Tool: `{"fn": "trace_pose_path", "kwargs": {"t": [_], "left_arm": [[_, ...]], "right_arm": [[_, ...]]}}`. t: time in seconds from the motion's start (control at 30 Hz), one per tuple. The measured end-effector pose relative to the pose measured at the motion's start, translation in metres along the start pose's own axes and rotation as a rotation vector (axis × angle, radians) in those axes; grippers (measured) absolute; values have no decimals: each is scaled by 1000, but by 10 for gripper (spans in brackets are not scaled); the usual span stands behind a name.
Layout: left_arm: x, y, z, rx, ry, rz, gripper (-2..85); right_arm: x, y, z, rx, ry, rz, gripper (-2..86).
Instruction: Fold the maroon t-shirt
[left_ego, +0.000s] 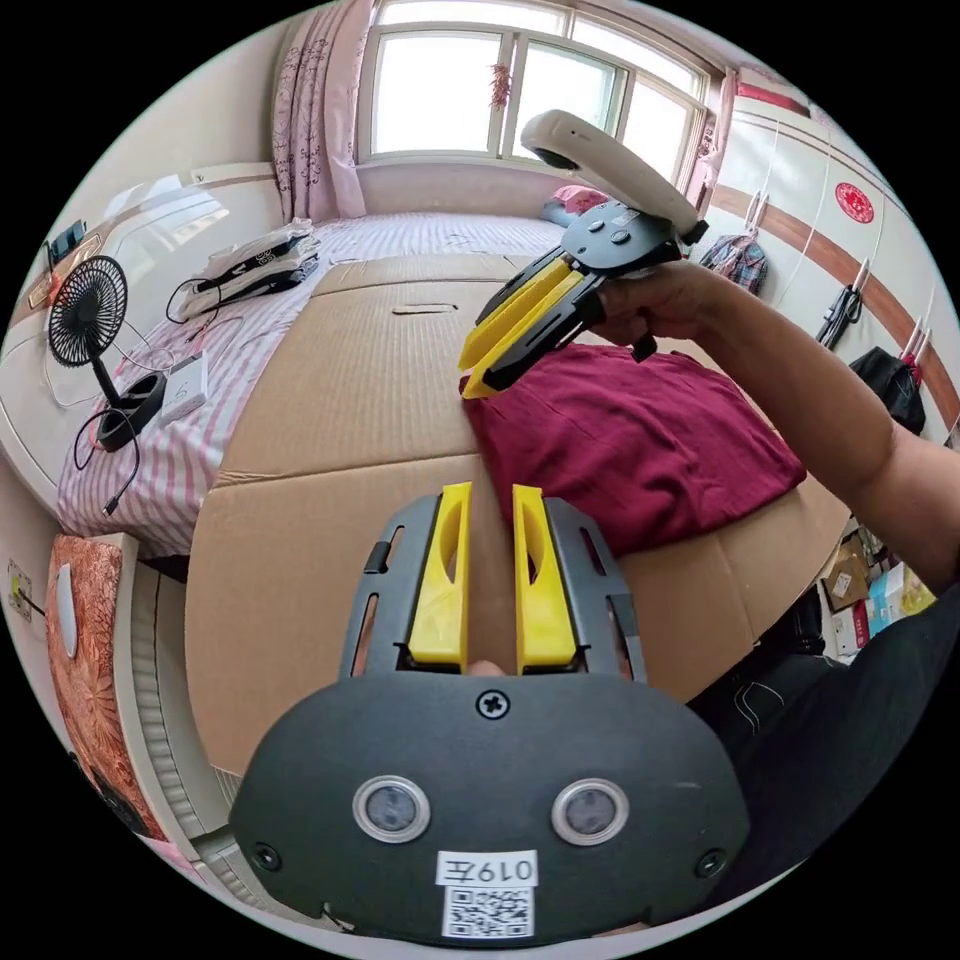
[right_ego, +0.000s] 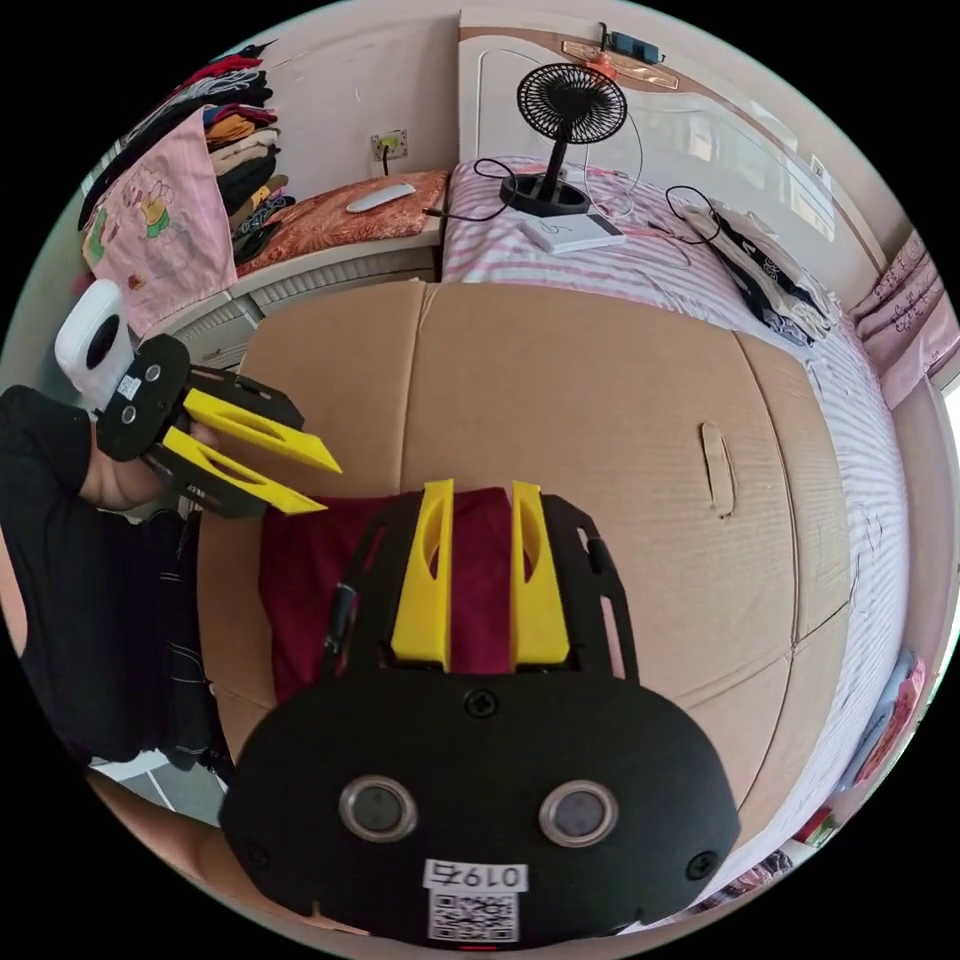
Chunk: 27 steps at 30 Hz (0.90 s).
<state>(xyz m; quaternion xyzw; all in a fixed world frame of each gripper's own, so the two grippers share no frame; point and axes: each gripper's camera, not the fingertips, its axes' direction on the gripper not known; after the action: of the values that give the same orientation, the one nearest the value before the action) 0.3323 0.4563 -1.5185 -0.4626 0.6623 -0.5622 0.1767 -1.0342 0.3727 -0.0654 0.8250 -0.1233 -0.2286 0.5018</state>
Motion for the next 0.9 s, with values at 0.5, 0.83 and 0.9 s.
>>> {"fn": "trace_pose_path", "kwargs": {"t": [0.5,0.83,0.9], "left_arm": [[-82,-149,138,-125,307,-210,66],[-57,-204,200,-179,292,-251,27],[-48,-219,208,-169,272,-254,25]], "right_arm": [[-103,347,-129,208,479,714,37],[-107,535,-160,494,203,1259,85],[-102,553,-161,495,178,1309,79]]}}
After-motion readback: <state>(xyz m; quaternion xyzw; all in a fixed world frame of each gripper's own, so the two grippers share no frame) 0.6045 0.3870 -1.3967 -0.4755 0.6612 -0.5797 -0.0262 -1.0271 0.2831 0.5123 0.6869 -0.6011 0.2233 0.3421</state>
